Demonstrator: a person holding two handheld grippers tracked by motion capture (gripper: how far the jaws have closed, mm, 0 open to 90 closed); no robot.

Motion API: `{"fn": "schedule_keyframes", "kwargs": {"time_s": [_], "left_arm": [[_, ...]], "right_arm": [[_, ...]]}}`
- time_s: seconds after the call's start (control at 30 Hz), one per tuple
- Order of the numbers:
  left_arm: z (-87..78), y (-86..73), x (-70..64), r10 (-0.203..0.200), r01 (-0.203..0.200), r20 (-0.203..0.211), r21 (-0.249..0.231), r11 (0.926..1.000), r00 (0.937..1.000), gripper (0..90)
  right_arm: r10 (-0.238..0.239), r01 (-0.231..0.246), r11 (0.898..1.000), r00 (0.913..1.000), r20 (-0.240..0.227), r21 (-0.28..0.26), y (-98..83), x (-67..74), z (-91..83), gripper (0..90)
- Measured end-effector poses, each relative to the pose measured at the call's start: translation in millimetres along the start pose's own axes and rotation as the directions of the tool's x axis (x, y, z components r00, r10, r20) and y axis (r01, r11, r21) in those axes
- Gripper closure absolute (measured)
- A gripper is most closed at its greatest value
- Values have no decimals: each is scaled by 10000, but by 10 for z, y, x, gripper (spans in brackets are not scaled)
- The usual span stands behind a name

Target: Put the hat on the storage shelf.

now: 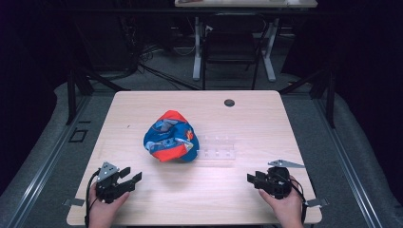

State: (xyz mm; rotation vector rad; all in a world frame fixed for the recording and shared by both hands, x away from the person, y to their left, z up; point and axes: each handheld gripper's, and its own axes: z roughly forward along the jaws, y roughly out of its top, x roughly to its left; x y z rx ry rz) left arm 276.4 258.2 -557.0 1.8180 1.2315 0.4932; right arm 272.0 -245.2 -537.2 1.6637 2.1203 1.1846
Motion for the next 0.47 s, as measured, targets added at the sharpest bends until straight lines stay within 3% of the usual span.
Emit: {"fn": "schedule_keyframes", "kwargs": {"time_s": [0.13, 0.23, 0.47], "left_arm": [[8, -2, 2, -33, 33, 5, 46, 10000, 10000, 450], [13, -2, -6, -29, 29, 44, 29, 10000, 10000, 449], [16, 3, -16, 43, -43, 71, 7, 10000, 10000, 428]], "right_arm": [[-15, 15, 10000, 10000, -20, 45, -36, -23, 20, 563], [164, -168, 9996, 9998, -150, -230, -77, -51, 32, 545], [-80, 65, 9985, 9996, -273, -540, -84, -61, 3, 503]]}}
